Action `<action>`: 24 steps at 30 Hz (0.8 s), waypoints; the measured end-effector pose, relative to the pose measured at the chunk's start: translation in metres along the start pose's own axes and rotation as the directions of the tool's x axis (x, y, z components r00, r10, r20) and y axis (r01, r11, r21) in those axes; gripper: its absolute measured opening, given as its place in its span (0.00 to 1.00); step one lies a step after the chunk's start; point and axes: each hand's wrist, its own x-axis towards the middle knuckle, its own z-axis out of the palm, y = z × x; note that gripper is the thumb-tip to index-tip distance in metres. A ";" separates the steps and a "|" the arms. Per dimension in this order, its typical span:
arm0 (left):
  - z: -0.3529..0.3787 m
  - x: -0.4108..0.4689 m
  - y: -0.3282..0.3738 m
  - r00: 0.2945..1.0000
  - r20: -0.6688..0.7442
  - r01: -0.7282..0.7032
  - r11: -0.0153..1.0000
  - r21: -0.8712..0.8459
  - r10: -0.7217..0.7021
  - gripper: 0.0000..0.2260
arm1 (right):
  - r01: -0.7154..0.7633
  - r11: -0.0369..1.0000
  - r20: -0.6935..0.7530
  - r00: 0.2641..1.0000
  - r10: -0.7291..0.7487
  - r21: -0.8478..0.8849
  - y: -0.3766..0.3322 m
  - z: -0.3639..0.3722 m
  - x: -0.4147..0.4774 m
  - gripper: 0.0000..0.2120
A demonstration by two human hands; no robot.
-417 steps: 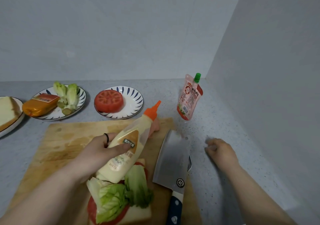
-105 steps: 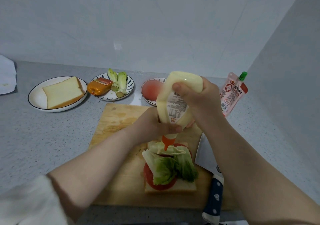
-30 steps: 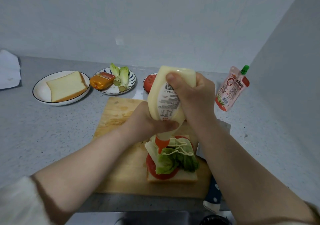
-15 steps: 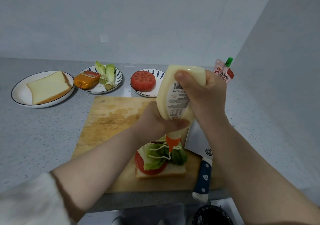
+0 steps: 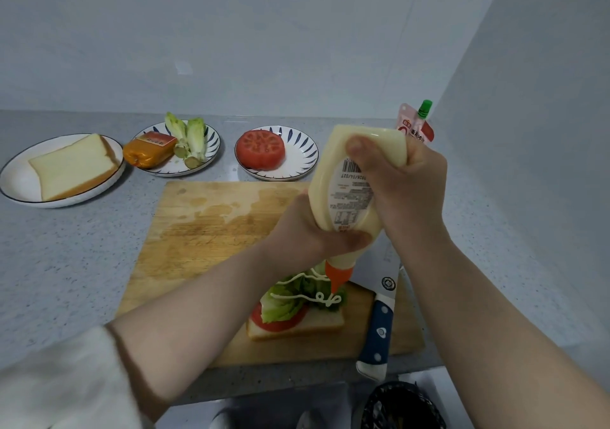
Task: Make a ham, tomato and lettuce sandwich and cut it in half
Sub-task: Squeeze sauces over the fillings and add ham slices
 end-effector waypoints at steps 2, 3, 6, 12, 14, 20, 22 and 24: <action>-0.004 -0.003 -0.001 1.000 -0.012 0.013 1.000 0.008 -0.013 0.17 | -0.004 1.000 0.007 1.000 0.003 0.004 0.001 0.004 -0.002 0.13; -0.007 -0.006 -0.002 1.000 -0.018 0.020 1.000 0.015 -0.020 0.17 | -0.005 1.000 0.014 1.000 0.005 0.008 0.001 0.007 -0.003 0.13; -0.016 -0.013 -0.002 0.999 -0.030 0.022 0.999 0.038 -0.021 0.18 | -0.014 1.000 0.028 1.000 0.014 0.011 0.000 0.017 -0.007 0.13; -0.040 -0.026 -0.001 0.987 -0.152 0.073 0.992 0.103 -0.057 0.18 | -0.025 1.000 0.058 0.998 0.026 -0.017 -0.003 0.046 -0.009 0.13; -0.046 -0.028 0.000 0.986 -0.150 0.085 0.990 0.115 -0.067 0.17 | -0.009 1.000 0.075 0.997 0.011 -0.023 -0.002 0.053 -0.009 0.14; -0.062 -0.027 -0.006 0.980 -0.186 0.099 0.989 0.114 -0.077 0.17 | -0.011 1.000 0.101 0.995 0.013 -0.021 0.005 0.073 -0.004 0.15; -0.067 -0.022 -0.009 0.978 -0.196 0.093 0.990 0.103 -0.071 0.17 | -0.014 1.000 0.091 0.996 0.016 -0.019 0.007 0.078 0.002 0.16; -0.074 -0.014 -0.011 0.979 -0.192 0.083 0.992 0.099 -0.063 0.17 | -0.011 0.999 0.073 0.997 0.014 -0.030 0.008 0.083 0.009 0.16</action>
